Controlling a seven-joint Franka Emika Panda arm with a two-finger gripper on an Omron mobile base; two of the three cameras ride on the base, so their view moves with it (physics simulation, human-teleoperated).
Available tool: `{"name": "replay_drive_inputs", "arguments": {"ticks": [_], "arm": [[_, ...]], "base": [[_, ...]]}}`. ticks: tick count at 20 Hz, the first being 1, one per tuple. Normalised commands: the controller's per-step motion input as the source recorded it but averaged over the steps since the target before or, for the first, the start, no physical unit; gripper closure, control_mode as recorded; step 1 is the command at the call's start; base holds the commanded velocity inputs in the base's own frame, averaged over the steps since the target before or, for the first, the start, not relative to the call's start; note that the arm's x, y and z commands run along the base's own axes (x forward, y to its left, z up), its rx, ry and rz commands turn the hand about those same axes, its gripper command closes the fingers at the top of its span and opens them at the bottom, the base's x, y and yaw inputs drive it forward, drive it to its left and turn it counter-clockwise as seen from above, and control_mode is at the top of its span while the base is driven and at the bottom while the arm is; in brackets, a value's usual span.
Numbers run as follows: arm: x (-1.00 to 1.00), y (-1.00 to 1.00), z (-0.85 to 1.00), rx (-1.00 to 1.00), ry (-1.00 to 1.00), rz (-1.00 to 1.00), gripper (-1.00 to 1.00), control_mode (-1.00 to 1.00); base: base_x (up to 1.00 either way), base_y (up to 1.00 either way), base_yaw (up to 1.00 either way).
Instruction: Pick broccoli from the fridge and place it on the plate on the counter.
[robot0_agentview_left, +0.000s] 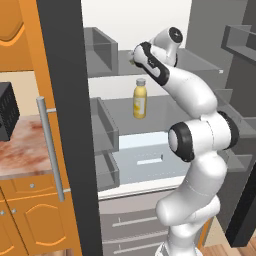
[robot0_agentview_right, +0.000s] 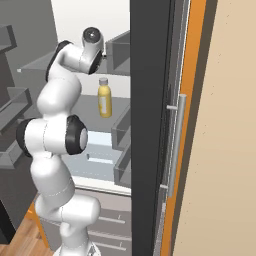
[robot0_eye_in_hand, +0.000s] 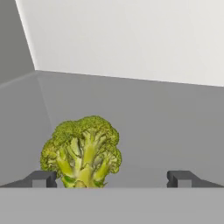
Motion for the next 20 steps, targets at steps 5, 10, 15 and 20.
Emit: {"name": "replay_drive_inputs", "arguments": {"ticks": [5,10,15,20], "arm": [[0.11,0.0,-0.18,0.0,0.04,0.01,-1.0,-1.0],[0.05,0.3,-0.27,-0.03,0.11,0.0,1.0,-1.0],[0.22,0.4,-0.34,-0.04,0.1,0.0,1.0,-1.0],[0.2,0.17,-0.26,-0.01,0.06,0.0,1.0,-1.0]], "base": [[0.0,0.0,0.0],[0.0,0.0,0.0],[0.0,0.0,0.0],[0.0,0.0,0.0]]}}
